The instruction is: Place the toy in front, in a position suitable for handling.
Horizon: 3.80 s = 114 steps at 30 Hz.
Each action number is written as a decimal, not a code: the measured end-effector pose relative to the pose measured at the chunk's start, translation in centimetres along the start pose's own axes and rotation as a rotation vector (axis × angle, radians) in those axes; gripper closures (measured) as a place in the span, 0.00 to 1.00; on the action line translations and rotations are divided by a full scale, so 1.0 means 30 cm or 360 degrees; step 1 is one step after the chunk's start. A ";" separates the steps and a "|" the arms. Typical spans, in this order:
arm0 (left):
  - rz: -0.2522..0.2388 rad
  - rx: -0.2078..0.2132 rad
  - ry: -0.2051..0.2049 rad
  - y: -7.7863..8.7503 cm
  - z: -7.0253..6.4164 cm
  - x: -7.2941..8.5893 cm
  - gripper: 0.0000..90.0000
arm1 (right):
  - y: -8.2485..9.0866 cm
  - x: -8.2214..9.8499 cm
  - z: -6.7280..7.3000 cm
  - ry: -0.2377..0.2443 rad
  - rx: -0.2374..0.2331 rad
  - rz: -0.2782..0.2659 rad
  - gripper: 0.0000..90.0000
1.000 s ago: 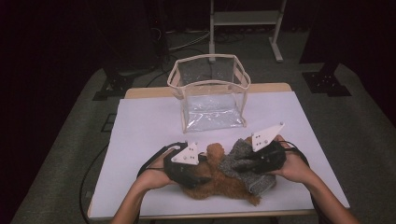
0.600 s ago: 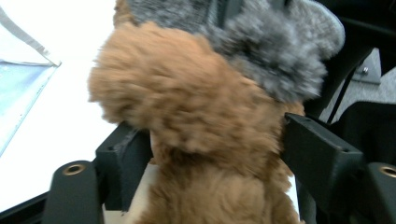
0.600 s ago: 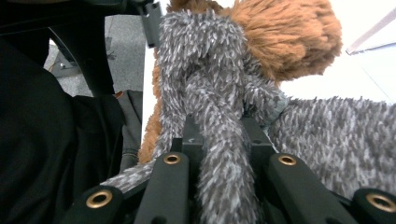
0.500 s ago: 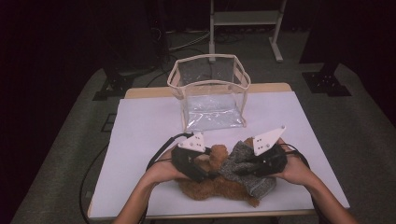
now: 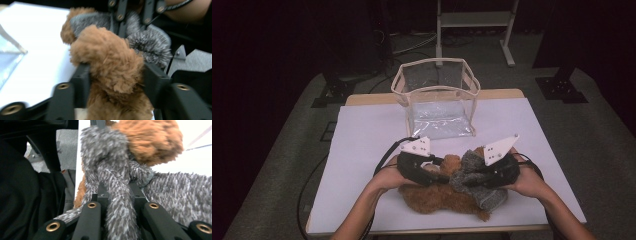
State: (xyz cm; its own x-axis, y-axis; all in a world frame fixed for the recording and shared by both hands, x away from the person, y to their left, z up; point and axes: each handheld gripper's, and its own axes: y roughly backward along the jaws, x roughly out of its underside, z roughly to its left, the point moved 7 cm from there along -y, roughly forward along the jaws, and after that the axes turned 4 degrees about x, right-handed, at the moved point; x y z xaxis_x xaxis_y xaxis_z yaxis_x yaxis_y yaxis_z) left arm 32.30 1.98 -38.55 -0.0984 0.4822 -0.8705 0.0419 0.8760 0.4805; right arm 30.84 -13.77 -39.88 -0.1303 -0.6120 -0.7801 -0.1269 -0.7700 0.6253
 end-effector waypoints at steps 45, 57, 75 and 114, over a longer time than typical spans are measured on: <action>0.0196 -0.0154 -0.0095 -0.027 0.001 0.047 0.68 | 0.088 0.092 -0.131 -0.0275 0.0179 0.0049 0.84; 0.0288 -0.0175 -0.0083 -0.056 0.013 0.078 0.67 | 0.071 -0.015 -0.149 -0.0177 0.0235 0.0035 0.84; 0.0106 -0.0147 0.0074 0.100 0.036 0.141 0.33 | 0.064 0.127 -0.092 -0.0219 0.0122 0.0063 0.85; 0.0144 -0.0191 -0.0055 0.030 -0.002 0.137 0.50 | 0.000 -0.074 -0.115 -0.0074 0.0148 0.0255 0.84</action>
State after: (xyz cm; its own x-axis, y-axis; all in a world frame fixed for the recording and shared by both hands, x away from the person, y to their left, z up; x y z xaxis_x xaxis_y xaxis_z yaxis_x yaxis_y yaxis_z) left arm 31.88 4.75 -41.69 -0.0651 0.5611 -0.8252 -0.0703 0.8223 0.5647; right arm 34.53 -13.05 -38.22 -0.2011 -0.7149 -0.6697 -0.1909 -0.6419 0.7426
